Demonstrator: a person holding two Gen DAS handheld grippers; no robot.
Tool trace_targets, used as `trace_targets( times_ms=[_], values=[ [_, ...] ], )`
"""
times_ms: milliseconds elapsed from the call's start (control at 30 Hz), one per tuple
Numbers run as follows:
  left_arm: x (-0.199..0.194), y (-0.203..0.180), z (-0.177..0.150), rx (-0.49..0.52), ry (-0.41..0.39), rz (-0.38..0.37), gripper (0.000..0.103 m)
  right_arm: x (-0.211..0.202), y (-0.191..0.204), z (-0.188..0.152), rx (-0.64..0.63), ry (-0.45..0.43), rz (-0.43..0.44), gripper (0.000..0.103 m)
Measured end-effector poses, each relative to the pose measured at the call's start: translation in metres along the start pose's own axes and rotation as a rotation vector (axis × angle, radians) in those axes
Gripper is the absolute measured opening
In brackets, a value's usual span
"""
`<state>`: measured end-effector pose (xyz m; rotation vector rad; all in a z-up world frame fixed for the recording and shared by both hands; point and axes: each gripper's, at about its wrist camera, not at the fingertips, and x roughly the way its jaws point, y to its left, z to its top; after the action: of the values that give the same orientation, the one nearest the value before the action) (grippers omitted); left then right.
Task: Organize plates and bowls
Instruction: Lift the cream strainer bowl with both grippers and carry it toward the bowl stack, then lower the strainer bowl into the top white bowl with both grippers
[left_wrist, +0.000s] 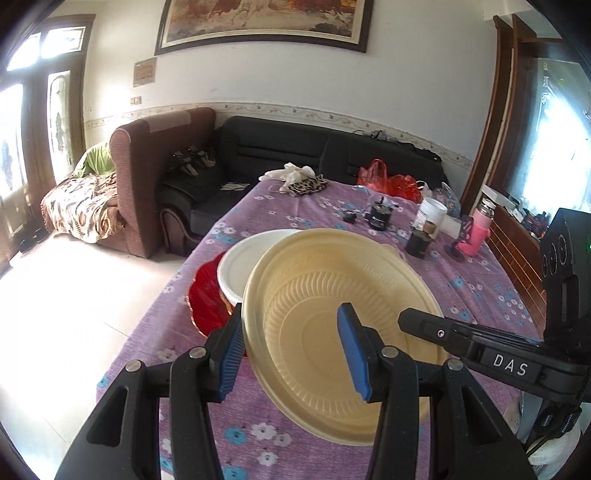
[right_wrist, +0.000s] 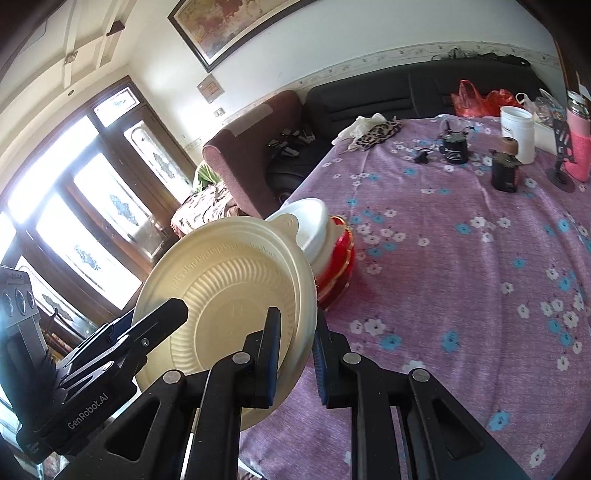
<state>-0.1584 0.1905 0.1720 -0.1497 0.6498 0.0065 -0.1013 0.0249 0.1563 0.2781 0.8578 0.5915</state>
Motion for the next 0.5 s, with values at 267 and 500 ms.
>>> trace_targets(
  times_ms=[267,500],
  values=[
    [0.009,0.028,0.017,-0.037,-0.004,0.042,0.047,0.025,0.025,0.021,-0.039,0.01,0.008,0.018],
    [0.025,0.039,0.038,-0.036,-0.009,0.085,0.047,0.043,0.037,0.05,-0.059,-0.004,0.006,0.018]
  ],
)
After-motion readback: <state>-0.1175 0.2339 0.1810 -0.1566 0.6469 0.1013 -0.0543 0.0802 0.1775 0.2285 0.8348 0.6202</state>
